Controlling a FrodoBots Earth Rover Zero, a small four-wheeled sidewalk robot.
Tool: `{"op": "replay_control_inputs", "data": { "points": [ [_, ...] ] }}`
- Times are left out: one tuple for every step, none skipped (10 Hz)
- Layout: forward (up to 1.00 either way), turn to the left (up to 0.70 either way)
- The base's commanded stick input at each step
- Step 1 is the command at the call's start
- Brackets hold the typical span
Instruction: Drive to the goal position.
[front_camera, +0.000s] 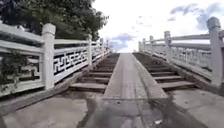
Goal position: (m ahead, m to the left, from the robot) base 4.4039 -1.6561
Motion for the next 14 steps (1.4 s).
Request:
{"op": "replay_control_inputs", "data": {
  "points": [
    [0.7,-0.14],
    [0.7,-0.14],
    [0.7,-0.14],
    [0.7,-0.03],
    [0.7,-0.02],
    [0.7,-0.01],
    [0.7,0.0],
    [0.7,0.0],
    [0.7,0.0],
    [0.7,0.0],
    [0.7,0.0],
    [0.7,0.0],
    [0.7,0.0],
    [0.7,0.0]
  ]
}}
